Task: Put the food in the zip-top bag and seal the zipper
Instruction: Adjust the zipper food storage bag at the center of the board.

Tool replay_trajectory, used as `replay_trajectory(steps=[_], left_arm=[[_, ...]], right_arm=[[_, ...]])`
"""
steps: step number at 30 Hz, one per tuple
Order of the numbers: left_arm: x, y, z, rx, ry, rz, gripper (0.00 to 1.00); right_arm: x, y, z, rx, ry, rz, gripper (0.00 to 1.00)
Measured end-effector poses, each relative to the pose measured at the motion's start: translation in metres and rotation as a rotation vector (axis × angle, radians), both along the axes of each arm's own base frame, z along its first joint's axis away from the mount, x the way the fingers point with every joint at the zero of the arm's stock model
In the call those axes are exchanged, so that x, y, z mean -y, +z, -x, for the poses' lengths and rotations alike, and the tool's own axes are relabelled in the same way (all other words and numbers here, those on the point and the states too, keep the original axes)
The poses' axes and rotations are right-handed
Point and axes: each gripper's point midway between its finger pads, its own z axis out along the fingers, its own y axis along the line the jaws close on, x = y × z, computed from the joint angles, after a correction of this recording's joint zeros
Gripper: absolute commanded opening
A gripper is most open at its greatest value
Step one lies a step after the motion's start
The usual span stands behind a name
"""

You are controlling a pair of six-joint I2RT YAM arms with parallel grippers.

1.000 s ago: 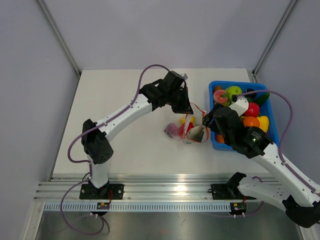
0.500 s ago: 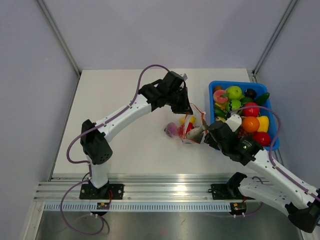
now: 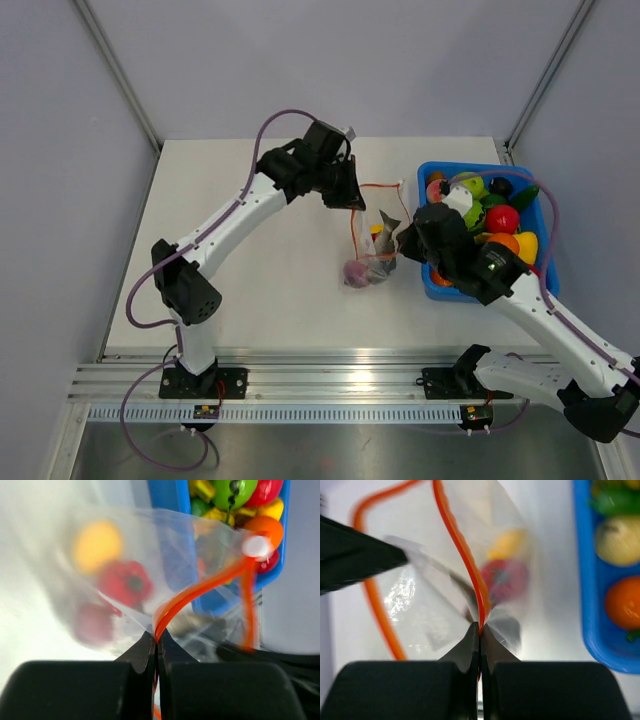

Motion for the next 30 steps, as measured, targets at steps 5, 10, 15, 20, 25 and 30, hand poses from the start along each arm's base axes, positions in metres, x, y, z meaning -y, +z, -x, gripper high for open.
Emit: replay_trajectory(steps=[5, 10, 15, 20, 25, 30], left_arm=[[-0.033, 0.057, -0.027, 0.158, 0.036, 0.006, 0.0], [-0.048, 0.037, -0.004, 0.147, -0.003, -0.04, 0.0], [-0.055, -0.017, 0.005, 0.052, -0.039, -0.152, 0.0], [-0.063, -0.009, 0.004, 0.078, -0.039, -0.15, 0.0], [-0.064, -0.003, 0.001, 0.095, -0.034, -0.134, 0.0], [-0.062, -0.002, 0.0, 0.1, -0.037, -0.124, 0.0]], right_arm=[[-0.022, 0.094, -0.026, 0.216, 0.053, -0.106, 0.0], [-0.027, 0.033, -0.046, 0.104, 0.051, 0.025, 0.0], [-0.024, -0.032, -0.05, -0.073, 0.069, 0.172, 0.0], [-0.014, 0.025, -0.051, 0.061, 0.069, 0.141, 0.0], [-0.007, 0.028, -0.059, 0.072, 0.048, 0.156, 0.0], [-0.007, -0.027, -0.052, -0.062, 0.075, 0.232, 0.0]])
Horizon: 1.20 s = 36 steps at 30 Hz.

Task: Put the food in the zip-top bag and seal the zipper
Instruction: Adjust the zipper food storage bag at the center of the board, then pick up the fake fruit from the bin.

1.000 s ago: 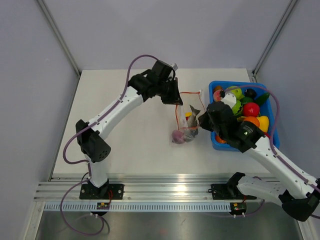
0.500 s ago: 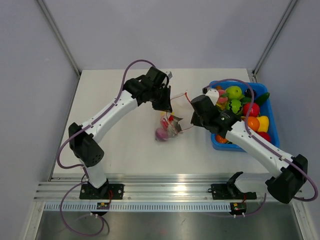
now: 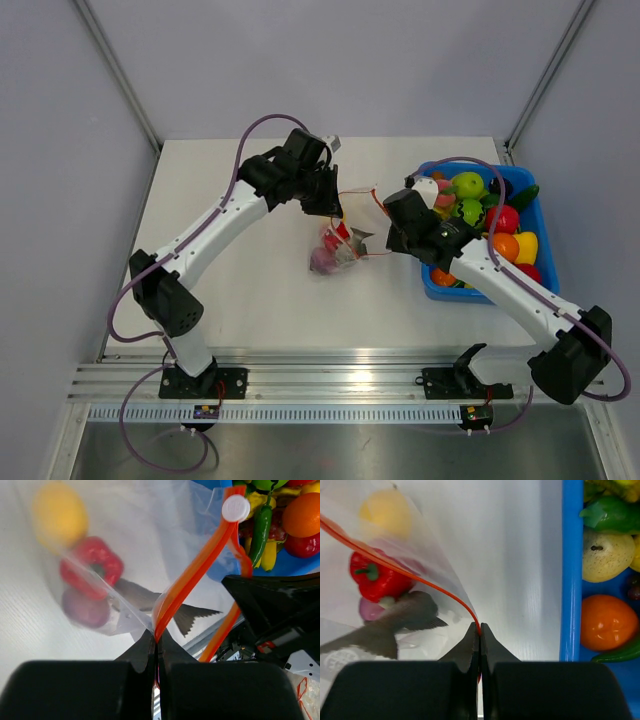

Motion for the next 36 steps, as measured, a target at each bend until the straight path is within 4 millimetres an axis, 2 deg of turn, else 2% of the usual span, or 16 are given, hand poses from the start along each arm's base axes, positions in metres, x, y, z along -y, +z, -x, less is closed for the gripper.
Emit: replay_trajectory(steps=[2, 5, 6, 8, 10, 13, 15, 18, 20, 23, 25, 28, 31, 34, 36], left_arm=[[0.001, 0.001, 0.0, 0.001, -0.004, 0.004, 0.0], [0.004, 0.001, 0.003, 0.001, -0.015, 0.006, 0.0], [0.006, 0.001, 0.005, 0.0, -0.021, 0.007, 0.0], [0.009, 0.001, 0.009, -0.002, -0.035, 0.01, 0.0], [0.011, 0.001, 0.012, -0.006, -0.045, 0.013, 0.0], [0.015, 0.002, 0.015, -0.009, -0.059, 0.02, 0.0], [0.015, 0.002, 0.016, -0.01, -0.062, 0.023, 0.0], [0.016, 0.003, 0.016, -0.009, -0.065, 0.028, 0.0], [0.017, 0.003, 0.016, -0.007, -0.067, 0.029, 0.0], [0.018, 0.001, 0.014, -0.008, -0.066, 0.025, 0.0], [0.02, -0.001, 0.013, -0.01, -0.068, 0.021, 0.0], [0.022, -0.002, 0.011, -0.01, -0.07, 0.02, 0.0], [0.023, -0.003, 0.011, -0.012, -0.072, 0.018, 0.0], [0.025, -0.004, 0.012, -0.013, -0.077, 0.017, 0.0], [0.026, -0.004, 0.013, -0.013, -0.081, 0.017, 0.0]], right_arm=[[-0.001, -0.009, 0.002, -0.031, 0.008, 0.011, 0.02], [-0.004, -0.011, 0.004, -0.044, 0.019, 0.003, 0.17], [-0.005, -0.01, 0.004, -0.046, 0.025, 0.002, 0.26], [-0.006, -0.006, 0.003, -0.039, 0.03, -0.002, 0.36], [-0.006, 0.003, 0.003, -0.022, 0.037, -0.012, 0.53], [0.001, 0.024, 0.005, 0.025, 0.037, -0.015, 0.64], [0.013, 0.043, 0.006, 0.069, 0.012, -0.009, 0.69], [0.05, 0.065, 0.0, 0.132, -0.084, -0.007, 0.8], [0.088, 0.075, -0.003, 0.159, -0.188, 0.015, 0.86], [0.144, 0.082, 0.002, 0.175, -0.352, 0.082, 0.91], [0.173, 0.081, 0.007, 0.163, -0.445, 0.134, 0.92], [0.212, 0.07, 0.015, 0.11, -0.58, 0.205, 0.93], [0.243, 0.048, 0.023, 0.039, -0.68, 0.229, 0.93], [0.263, 0.023, 0.027, -0.033, -0.732, 0.211, 0.93], [0.268, 0.009, 0.027, -0.07, -0.737, 0.186, 0.94]])
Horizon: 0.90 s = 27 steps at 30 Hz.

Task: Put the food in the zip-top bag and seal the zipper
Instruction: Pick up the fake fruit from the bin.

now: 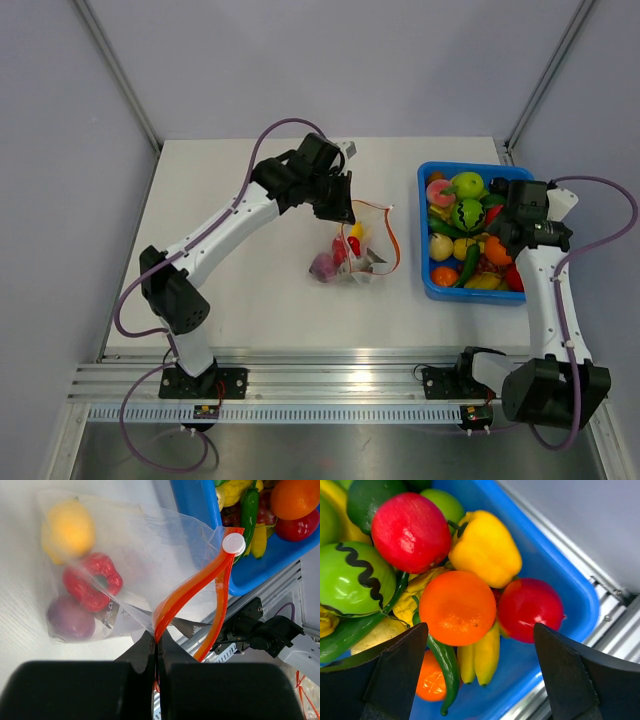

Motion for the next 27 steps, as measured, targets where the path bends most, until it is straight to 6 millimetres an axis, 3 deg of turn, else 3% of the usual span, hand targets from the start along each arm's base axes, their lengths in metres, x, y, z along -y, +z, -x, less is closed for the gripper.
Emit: replay_trajectory(steps=[6, 14, 15, 19, 22, 27], left_arm=[[0.003, -0.002, 0.003, -0.001, -0.011, -0.003, 0.0], [0.006, -0.004, 0.003, -0.005, -0.016, -0.005, 0.0], [0.006, -0.004, 0.002, -0.005, -0.016, -0.005, 0.0], [0.008, -0.003, 0.0, -0.002, -0.016, -0.002, 0.0], [0.008, -0.003, 0.0, -0.002, -0.017, -0.002, 0.0], [0.011, -0.001, -0.002, 0.001, -0.017, 0.001, 0.0]], right_arm=[[-0.006, -0.032, -0.011, -0.025, 0.041, -0.102, 0.93], [0.0, -0.046, -0.023, 0.005, 0.042, -0.163, 0.82], [0.0, -0.047, -0.024, 0.007, 0.042, -0.169, 0.79], [-0.003, -0.048, -0.028, 0.018, 0.061, -0.189, 0.53], [-0.006, -0.045, -0.028, 0.031, 0.07, -0.201, 0.41], [-0.017, -0.026, -0.023, 0.098, 0.109, -0.224, 0.34]])
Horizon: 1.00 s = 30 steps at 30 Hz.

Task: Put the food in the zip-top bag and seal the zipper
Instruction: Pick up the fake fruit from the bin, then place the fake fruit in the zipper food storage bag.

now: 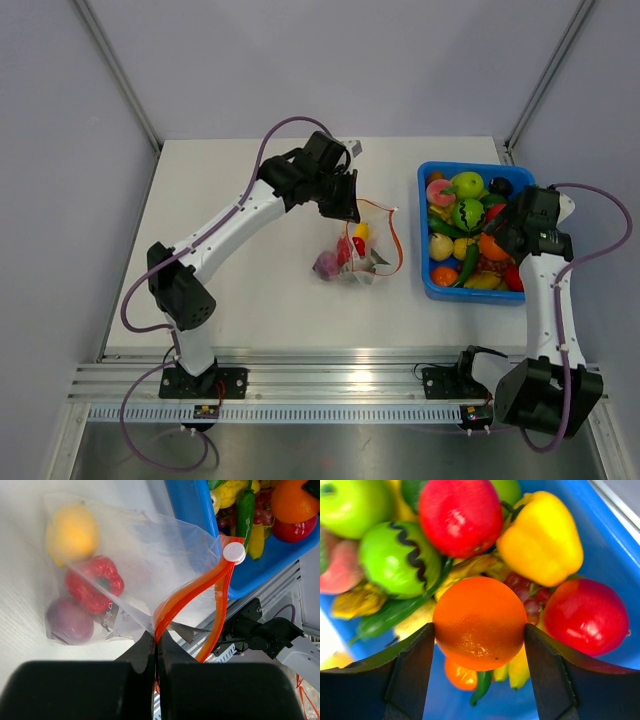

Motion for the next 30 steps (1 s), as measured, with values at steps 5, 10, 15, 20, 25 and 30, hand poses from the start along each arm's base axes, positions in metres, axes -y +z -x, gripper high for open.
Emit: replay_trajectory(steps=[5, 10, 15, 20, 25, 30], left_arm=[[0.004, 0.002, -0.005, 0.009, -0.003, 0.004, 0.0], [0.008, 0.003, -0.009, 0.014, -0.01, 0.004, 0.0], [0.013, -0.001, -0.013, 0.009, -0.018, 0.0, 0.0], [0.017, 0.0, -0.014, 0.004, -0.026, 0.005, 0.0], [0.017, -0.001, -0.013, -0.002, -0.028, 0.003, 0.0], [0.017, -0.001, -0.012, -0.006, -0.031, 0.004, 0.0]], right_arm=[[-0.019, 0.026, 0.008, 0.098, 0.056, -0.05, 0.32], [-0.05, 0.052, 0.009, 0.166, 0.178, -0.152, 0.32], [-0.082, 0.094, 0.007, 0.264, 0.305, -0.227, 0.33], [-0.157, 0.134, 0.012, 0.336, 0.537, -0.291, 0.34], [-0.215, 0.142, 0.015, 0.342, 0.675, -0.356, 0.34], [-0.265, 0.121, 0.006, 0.271, 0.755, -0.379, 0.35]])
